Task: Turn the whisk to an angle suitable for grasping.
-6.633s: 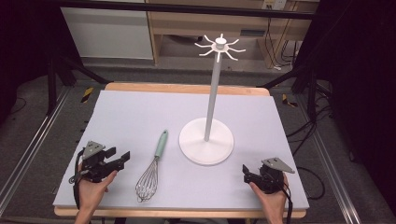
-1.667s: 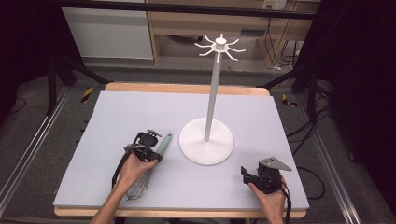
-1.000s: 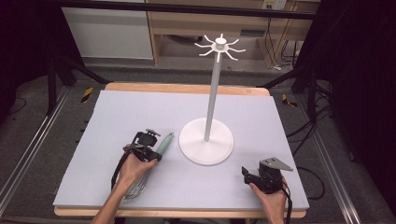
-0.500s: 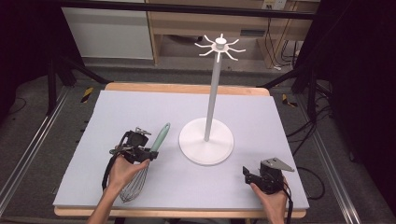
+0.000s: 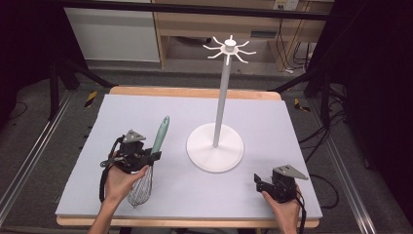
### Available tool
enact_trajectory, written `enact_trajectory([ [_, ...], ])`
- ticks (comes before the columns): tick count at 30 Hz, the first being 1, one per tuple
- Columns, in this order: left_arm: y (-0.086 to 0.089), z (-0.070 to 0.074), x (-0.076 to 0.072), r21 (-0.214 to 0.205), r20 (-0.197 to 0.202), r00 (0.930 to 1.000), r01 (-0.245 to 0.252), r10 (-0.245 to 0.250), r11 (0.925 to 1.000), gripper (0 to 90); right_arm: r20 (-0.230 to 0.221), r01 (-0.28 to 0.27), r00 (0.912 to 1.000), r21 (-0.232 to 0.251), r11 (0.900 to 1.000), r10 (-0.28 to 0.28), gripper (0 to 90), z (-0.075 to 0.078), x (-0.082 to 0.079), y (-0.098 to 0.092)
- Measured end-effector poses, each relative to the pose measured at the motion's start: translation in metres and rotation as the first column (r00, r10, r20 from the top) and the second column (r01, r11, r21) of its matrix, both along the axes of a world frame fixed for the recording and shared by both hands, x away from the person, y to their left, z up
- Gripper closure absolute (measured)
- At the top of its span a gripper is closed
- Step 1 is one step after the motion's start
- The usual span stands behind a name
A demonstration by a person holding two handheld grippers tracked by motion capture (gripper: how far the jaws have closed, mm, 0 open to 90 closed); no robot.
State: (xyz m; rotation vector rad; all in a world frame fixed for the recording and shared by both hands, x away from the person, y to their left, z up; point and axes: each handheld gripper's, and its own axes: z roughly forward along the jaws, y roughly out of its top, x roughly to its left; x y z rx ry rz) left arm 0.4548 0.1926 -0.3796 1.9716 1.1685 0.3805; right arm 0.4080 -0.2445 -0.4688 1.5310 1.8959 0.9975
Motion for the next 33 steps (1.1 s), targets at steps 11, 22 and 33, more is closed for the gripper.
enact_trajectory([
  [11,0.005,0.009,-0.013,-0.059,0.129,0.9913,-0.017,0.024,0.9981,68.8,0.021,0.008,0.9998,0.009,0.9999,-0.008,28.1,0.000,-0.001,-0.001],
  [22,-0.005,0.014,-0.028,-0.096,0.263,0.9649,0.018,0.008,0.9952,68.8,0.040,0.018,0.9990,0.013,0.9998,-0.019,27.1,0.000,-0.001,-0.001],
  [33,-0.006,0.024,-0.039,-0.135,0.325,0.9455,0.042,0.004,0.9899,68.7,0.044,0.022,0.9988,0.011,0.9997,-0.022,26.1,-0.002,0.000,0.000],
])
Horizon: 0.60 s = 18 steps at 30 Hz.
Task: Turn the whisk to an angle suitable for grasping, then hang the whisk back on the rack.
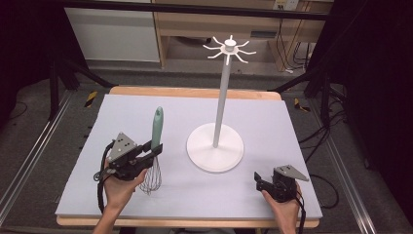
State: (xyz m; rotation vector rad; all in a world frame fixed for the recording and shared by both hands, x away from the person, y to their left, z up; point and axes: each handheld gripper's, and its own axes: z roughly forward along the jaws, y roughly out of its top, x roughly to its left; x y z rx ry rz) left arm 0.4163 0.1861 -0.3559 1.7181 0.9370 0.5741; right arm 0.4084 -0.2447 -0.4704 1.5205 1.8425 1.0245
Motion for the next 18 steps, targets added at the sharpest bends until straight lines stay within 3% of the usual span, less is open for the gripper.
enact_trajectory([
  [12,-0.004,0.009,-0.005,-0.024,0.036,0.9990,0.029,-0.028,0.9993,68.7,0.010,-0.008,0.9999,0.007,0.9999,0.008,26.0,0.001,0.000,0.000],
  [18,-0.011,0.023,-0.005,-0.050,0.075,0.9962,0.048,-0.045,0.9976,68.7,0.014,-0.011,0.9998,0.011,0.9999,0.011,25.7,0.001,-0.001,0.000],
])
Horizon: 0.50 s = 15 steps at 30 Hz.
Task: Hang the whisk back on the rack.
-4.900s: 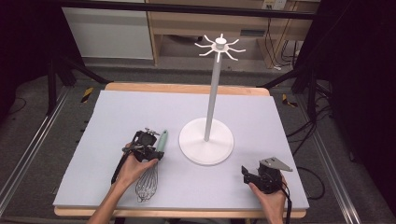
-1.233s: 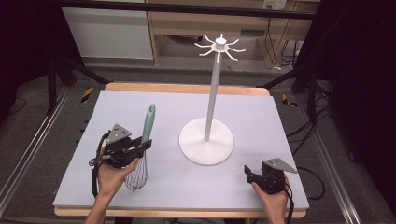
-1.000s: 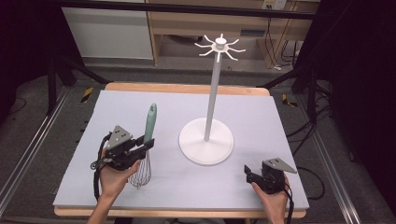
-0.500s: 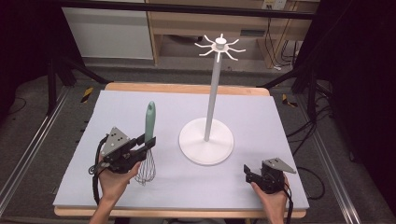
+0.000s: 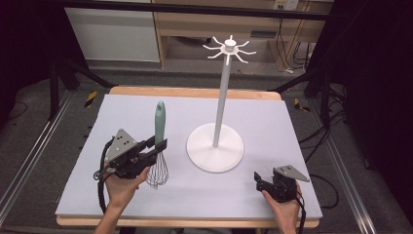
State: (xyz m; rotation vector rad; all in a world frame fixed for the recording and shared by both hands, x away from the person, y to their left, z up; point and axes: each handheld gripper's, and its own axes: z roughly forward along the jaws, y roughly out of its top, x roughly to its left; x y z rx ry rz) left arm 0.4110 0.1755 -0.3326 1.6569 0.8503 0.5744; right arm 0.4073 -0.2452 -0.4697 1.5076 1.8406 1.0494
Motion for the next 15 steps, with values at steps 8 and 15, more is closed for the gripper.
enact_trajectory([
  [8,-0.010,0.012,0.006,-0.026,0.014,0.9997,0.021,-0.021,0.9994,68.7,0.010,-0.002,0.9999,-0.004,1.0000,0.002,23.1,-0.001,0.000,-0.001],
  [15,-0.018,0.017,0.012,-0.034,0.006,0.9994,0.033,-0.033,0.9989,68.7,0.004,-0.002,1.0000,0.006,1.0000,0.002,22.7,-0.002,0.001,0.000],
])
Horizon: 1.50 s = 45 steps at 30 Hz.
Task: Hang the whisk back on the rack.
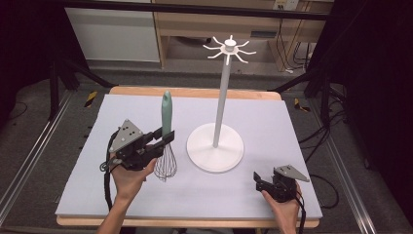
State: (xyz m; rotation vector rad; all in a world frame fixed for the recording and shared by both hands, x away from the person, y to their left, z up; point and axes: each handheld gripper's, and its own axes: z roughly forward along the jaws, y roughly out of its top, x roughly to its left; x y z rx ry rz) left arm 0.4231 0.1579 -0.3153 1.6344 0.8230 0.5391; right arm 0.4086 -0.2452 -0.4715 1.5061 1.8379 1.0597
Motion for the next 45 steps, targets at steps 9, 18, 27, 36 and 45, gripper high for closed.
enact_trajectory([
  [9,-0.013,0.010,0.006,0.001,0.002,0.9994,0.034,-0.034,0.9994,68.6,0.010,0.004,0.9999,-0.010,0.9999,-0.003,22.3,0.000,0.000,0.001],
  [18,-0.025,0.027,0.007,0.012,0.034,0.9977,0.059,-0.059,0.9982,68.7,0.011,0.001,0.9999,-0.011,0.9999,-0.001,22.3,0.001,0.001,0.002],
  [27,-0.028,0.035,0.012,0.007,0.043,0.9965,0.071,-0.071,0.9975,68.6,0.011,0.001,0.9999,-0.011,0.9999,-0.001,22.4,0.001,0.001,0.002],
  [36,-0.027,0.045,0.020,-0.004,0.048,0.9945,0.093,-0.093,0.9956,68.7,0.013,0.003,0.9999,-0.015,0.9999,-0.003,22.4,0.000,0.001,0.002],
  [45,-0.027,0.055,0.024,-0.001,0.064,0.9934,0.095,-0.095,0.9955,68.6,0.015,0.005,0.9999,-0.015,0.9999,-0.005,22.5,0.001,0.001,0.001],
])
